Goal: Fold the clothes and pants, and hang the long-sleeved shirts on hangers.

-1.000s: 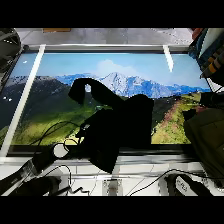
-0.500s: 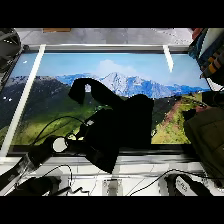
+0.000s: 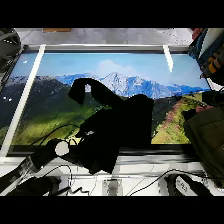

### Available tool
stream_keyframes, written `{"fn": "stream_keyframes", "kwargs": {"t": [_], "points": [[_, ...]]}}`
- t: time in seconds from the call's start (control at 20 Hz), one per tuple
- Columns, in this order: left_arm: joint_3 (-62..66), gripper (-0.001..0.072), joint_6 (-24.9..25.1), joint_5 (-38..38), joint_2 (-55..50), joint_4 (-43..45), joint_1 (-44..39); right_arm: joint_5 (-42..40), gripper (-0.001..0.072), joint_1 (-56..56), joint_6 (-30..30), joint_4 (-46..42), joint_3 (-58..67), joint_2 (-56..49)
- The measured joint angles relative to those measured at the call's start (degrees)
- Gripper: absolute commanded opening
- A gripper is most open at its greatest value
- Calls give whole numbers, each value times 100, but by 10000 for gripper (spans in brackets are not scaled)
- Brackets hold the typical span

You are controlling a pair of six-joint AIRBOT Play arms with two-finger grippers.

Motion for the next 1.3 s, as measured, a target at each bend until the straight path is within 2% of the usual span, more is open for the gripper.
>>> {"fn": "stream_keyframes", "kwargs": {"t": [0.5, 0.65, 0.7, 0.8, 0.85, 0.9, 0.95, 1.05, 1.3], "points": [[-293, 692, -136, 649, -540, -815, -358, -4, 14, 0, 0, -2, 0, 0], [-299, 497, -146, 997, -798, -955, -573, -2, 14, 0, 0, 0, 0, 0], [-302, 460, -149, 1152, -848, -997, -608, -2, 14, 0, 0, -2, 0, 0], [-299, 433, -149, 1521, -911, -1097, -658, -2, 14, 0, 0, 0, 0, 0], [-299, 240, -149, 1729, -933, -1119, -671, -2, 14, 0, 2, 0, 0, 0], [-302, 106, -151, 1930, -953, -1088, -678, -2, 14, 0, 0, 0, 0, 0], [-308, 22, -146, 2028, -964, -1027, -688, -2, 14, 0, 2, 0, 0, 0], [-293, 10, -146, 2485, -970, -1091, -693, -2, 14, 0, 2, 0, 0, 0], [-76, 7, -90, 2767, -907, -1128, -699, -2, 14, 0, 2, 4, 0, 0]]}}
